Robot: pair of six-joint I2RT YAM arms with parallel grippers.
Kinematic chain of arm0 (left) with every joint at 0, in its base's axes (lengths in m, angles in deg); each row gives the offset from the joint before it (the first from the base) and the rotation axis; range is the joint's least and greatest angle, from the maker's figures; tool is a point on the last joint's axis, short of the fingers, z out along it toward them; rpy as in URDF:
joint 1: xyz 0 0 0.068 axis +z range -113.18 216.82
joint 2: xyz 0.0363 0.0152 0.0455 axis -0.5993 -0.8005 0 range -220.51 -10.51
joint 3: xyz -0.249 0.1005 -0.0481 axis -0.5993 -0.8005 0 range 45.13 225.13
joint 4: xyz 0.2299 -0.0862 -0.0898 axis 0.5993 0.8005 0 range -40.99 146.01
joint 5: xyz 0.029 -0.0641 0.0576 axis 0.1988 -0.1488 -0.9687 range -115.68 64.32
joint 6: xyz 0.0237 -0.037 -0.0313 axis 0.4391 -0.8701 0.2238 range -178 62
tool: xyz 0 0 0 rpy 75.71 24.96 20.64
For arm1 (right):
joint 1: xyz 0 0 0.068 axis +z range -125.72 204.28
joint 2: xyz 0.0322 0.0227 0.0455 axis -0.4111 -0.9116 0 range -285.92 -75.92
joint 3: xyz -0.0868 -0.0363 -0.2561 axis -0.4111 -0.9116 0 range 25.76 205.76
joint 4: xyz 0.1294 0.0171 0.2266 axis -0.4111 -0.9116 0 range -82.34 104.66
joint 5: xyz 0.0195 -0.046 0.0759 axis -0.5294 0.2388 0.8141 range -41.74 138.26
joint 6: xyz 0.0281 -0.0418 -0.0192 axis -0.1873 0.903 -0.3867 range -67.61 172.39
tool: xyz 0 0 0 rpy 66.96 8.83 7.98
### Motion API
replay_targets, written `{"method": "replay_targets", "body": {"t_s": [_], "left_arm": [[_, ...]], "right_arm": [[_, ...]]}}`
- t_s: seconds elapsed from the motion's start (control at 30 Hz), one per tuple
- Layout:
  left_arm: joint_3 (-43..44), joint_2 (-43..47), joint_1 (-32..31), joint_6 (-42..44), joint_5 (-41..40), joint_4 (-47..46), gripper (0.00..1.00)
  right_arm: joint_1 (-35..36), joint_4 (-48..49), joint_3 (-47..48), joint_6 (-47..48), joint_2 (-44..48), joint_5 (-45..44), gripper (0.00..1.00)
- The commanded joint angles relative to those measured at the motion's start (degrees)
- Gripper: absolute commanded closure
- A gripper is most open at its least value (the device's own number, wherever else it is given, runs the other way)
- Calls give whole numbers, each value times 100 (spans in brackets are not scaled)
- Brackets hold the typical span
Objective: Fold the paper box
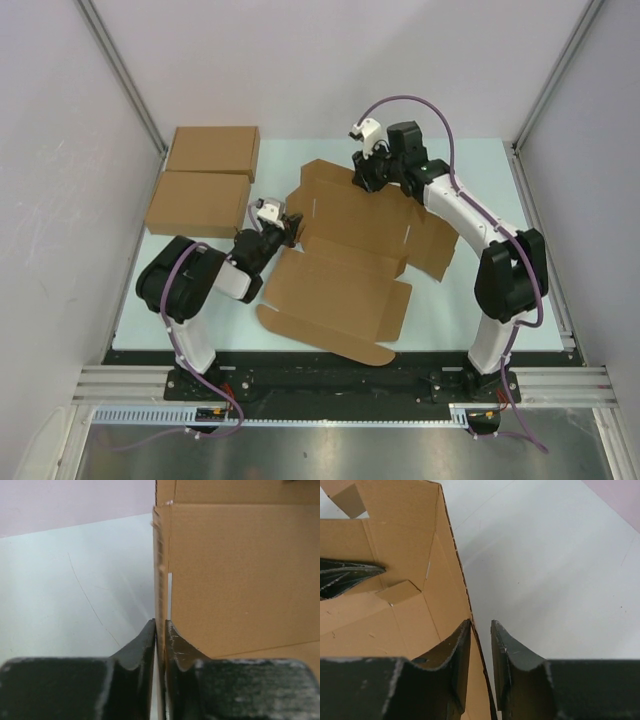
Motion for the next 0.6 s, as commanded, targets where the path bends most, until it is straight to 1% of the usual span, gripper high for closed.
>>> {"method": "replay_targets", "body": {"t_s": [0.0,0.03,0.07,0.1,0.13,0.17,0.2,0.27,0.3,0.37,0.5,0.57], "left_arm": [[1,-91,-97,-20,66,-2165,74],[1,-91,-106,-46,75,-2165,66],[-16,-74,-106,-63,66,-2156,58],[-17,-56,-106,-64,40,-2156,39],[-34,5,-115,-64,22,-2156,5],[-78,41,-115,-55,-4,-2156,0],[-95,102,-115,-37,-22,-2147,0],[-166,339,-124,41,-101,-2068,0],[-183,444,-124,77,-153,-1885,0],[-236,882,-141,217,-242,-1586,0],[-263,1701,-141,367,-443,-402,0],[-263,1991,-141,367,-601,-13,0]], "right_arm": [[159,68,-139,-63,326,-71,75],[168,94,-174,-63,361,-106,76],[194,112,-209,-54,387,-176,79],[264,121,-305,-54,414,-377,81],[308,147,-350,-19,483,-492,82],[343,191,-420,-10,528,-606,85],[379,226,-568,7,572,-860,86],[493,331,-701,7,730,-1090,91],[519,366,-762,25,782,-1352,92],[616,428,-903,69,914,-1556,96],[765,551,-1079,183,1073,-2065,100],[940,630,-1149,384,1125,-2425,100]]}}
